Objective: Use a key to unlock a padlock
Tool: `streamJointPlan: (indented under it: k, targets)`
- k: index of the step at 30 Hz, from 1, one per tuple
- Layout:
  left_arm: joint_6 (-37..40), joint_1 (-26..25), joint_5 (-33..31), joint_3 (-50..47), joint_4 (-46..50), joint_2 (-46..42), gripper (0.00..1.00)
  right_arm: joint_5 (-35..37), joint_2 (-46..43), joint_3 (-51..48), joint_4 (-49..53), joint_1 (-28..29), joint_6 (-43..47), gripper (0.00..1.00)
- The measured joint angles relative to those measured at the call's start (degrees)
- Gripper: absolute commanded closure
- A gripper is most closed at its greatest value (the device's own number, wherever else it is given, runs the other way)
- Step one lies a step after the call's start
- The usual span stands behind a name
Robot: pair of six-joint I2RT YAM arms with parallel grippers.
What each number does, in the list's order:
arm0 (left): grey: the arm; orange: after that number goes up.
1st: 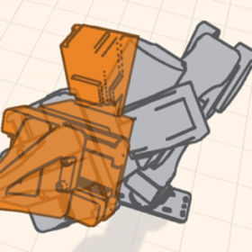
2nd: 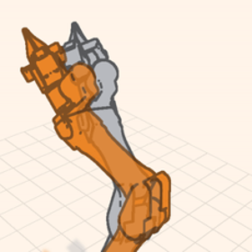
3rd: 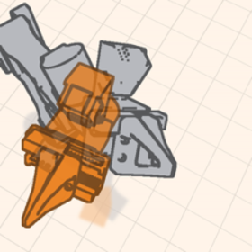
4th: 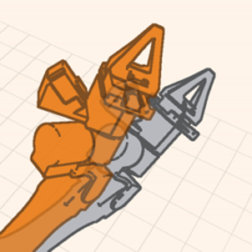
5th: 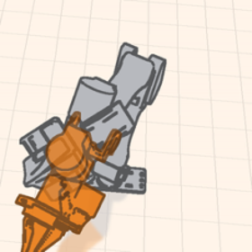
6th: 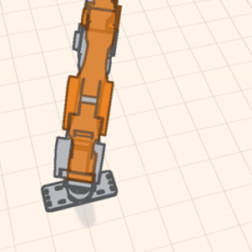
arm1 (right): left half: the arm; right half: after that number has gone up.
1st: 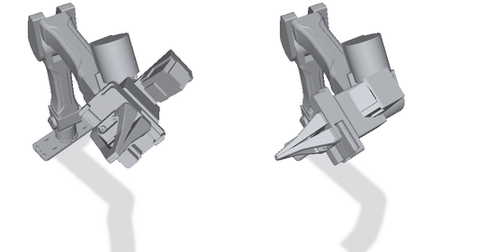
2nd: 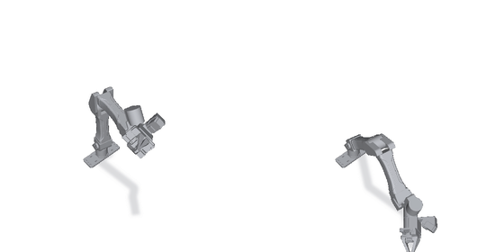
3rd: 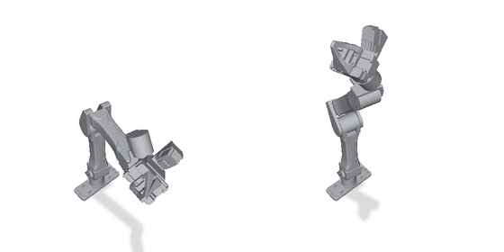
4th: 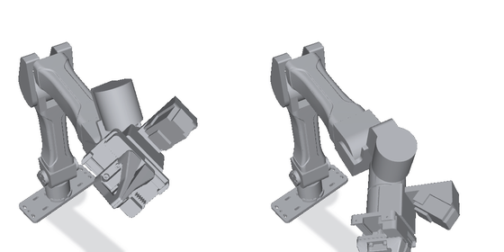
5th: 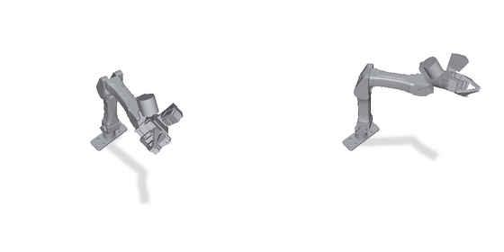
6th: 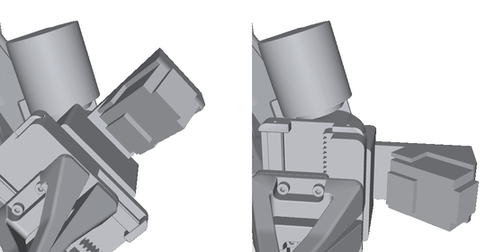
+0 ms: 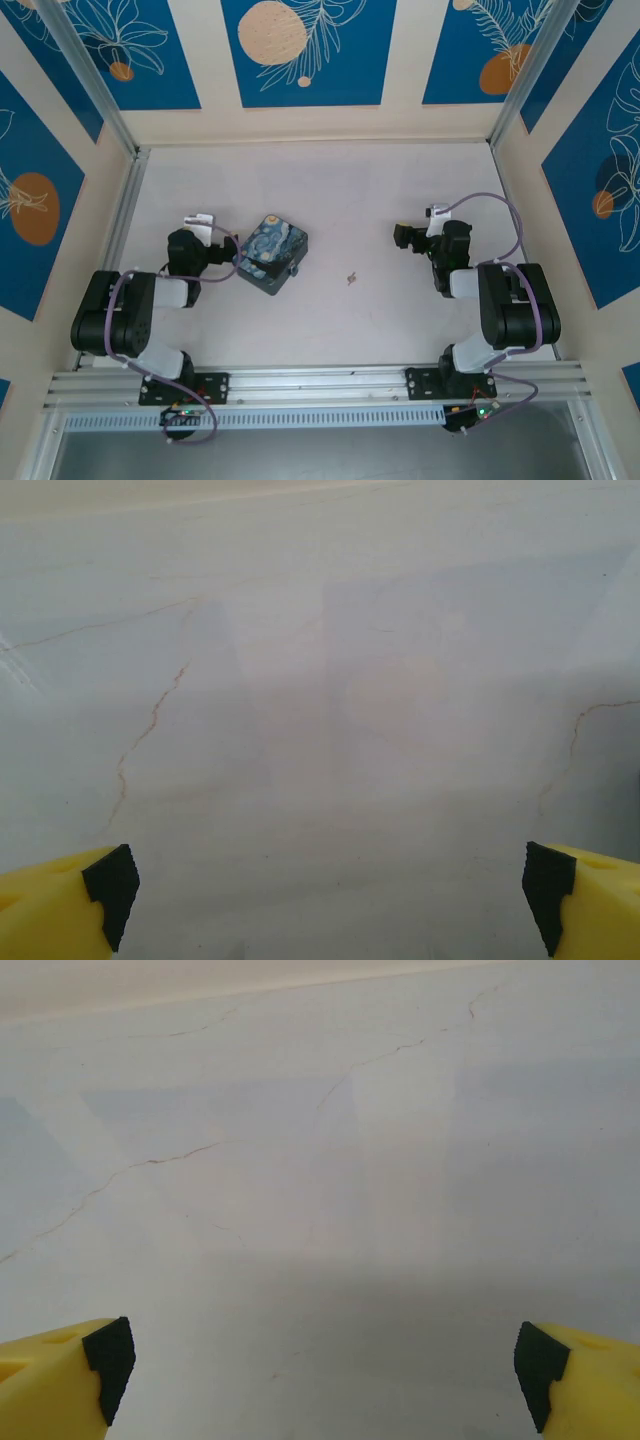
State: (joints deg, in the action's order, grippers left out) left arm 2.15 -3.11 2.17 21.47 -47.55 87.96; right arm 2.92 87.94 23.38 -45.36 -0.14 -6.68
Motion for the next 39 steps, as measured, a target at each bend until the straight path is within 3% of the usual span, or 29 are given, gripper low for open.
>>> streamJointPlan:
  k: [21,31,34,39]
  targets:
    - [-0.31,0.0,-1.53,1.44,2.56,-0.39,0.0,-1.09,-0.02,0.02,0.07,-0.74,0.15,0.01]
    - [-3.96,0.0,-6.78,10.38,22.69,-12.11,0.0,-0.09,-8.79,9.51,19.06,-0.74,-2.38,0.01]
    - [-8.15,0.0,-6.71,17.79,34.25,-14.43,0.0,-0.02,-9.92,15.74,27.96,-1.4,-8.94,0.01]
    - [-20.68,0.0,-4.17,28.59,53.2,-16.55,0.0,-7.67,-5.84,26.99,40.13,-0.98,-16.94,0.04]
